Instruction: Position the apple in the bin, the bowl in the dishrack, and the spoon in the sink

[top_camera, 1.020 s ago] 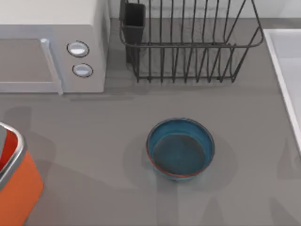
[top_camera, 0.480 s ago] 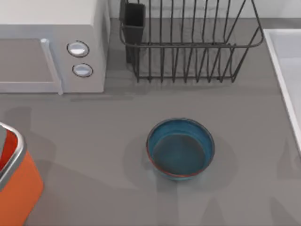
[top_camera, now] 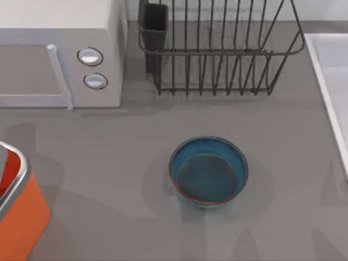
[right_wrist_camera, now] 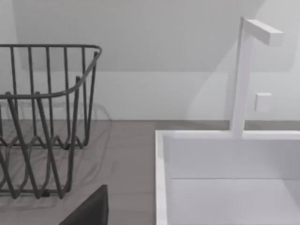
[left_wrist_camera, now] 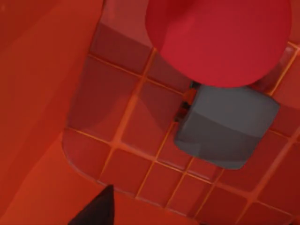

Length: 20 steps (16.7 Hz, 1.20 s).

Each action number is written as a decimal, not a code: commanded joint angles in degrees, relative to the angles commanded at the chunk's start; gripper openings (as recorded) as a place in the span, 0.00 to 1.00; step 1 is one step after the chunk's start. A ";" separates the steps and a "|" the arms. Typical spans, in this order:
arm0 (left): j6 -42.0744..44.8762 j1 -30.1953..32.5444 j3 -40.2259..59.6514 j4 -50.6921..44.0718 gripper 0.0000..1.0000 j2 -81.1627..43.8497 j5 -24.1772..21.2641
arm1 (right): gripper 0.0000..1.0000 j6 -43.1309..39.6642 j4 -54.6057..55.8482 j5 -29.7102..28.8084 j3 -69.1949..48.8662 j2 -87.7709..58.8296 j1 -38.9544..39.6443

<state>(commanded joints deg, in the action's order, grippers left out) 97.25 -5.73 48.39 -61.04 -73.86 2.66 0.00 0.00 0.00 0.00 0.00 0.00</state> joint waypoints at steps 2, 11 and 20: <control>-0.24 -0.08 1.35 -1.51 1.00 1.23 -1.28 | 1.00 0.00 0.00 0.00 0.00 0.00 0.00; -19.41 3.20 -12.36 12.49 1.00 17.16 -4.30 | 1.00 0.00 0.00 0.00 0.00 0.00 0.00; -71.20 2.12 -31.80 37.45 1.00 48.38 -1.97 | 1.00 0.00 0.00 0.00 0.00 0.00 0.00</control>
<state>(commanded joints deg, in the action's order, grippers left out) 26.05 -3.61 16.59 -23.58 -25.49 0.68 0.00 0.00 0.00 0.00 0.00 0.00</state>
